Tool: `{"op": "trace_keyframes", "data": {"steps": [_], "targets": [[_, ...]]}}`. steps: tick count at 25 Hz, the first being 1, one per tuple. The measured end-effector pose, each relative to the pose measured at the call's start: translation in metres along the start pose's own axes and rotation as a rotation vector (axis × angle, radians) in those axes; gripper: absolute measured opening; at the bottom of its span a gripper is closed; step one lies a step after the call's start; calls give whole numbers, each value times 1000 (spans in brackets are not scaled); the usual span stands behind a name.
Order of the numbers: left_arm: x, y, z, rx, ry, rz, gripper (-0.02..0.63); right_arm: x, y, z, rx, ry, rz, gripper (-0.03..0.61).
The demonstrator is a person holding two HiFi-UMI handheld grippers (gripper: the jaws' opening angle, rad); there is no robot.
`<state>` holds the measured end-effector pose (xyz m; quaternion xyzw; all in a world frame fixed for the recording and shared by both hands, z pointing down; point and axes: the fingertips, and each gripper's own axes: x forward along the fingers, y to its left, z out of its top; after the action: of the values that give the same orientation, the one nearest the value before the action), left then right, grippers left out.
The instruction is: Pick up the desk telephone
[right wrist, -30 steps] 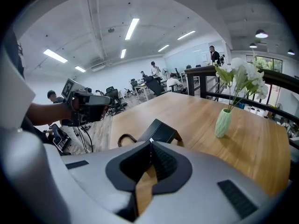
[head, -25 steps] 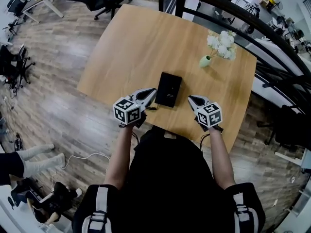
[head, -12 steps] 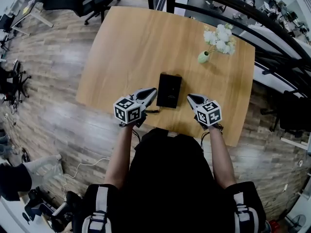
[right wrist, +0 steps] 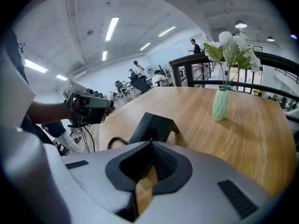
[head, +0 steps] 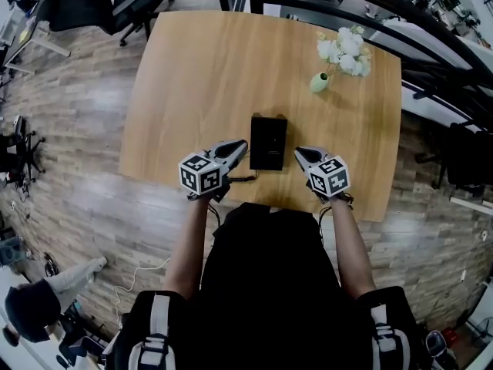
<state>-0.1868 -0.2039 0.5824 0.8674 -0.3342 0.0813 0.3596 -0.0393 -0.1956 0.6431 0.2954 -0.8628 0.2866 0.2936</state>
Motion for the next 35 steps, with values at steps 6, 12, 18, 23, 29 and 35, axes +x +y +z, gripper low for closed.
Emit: {"op": "trace_keyframes", "data": {"steps": [6, 12, 18, 23, 29, 35], "targets": [[11, 10, -15, -10, 55, -22, 21, 8, -9, -12, 61, 2, -6, 25], [19, 21, -34, -21, 118, -30, 22, 18, -12, -26, 97, 28, 5, 25], [20, 30, -44, -39, 157, -44, 23, 32, -14, -34, 141, 53, 27, 25], [25, 37, -54, -51, 191, -52, 23, 42, -11, -37, 156, 65, 50, 26], [35, 49, -71, -69, 231, -37, 23, 51, -12, -46, 181, 89, 63, 27], [40, 58, -80, -100, 243, -35, 40, 57, -12, -44, 187, 81, 79, 52]]}}
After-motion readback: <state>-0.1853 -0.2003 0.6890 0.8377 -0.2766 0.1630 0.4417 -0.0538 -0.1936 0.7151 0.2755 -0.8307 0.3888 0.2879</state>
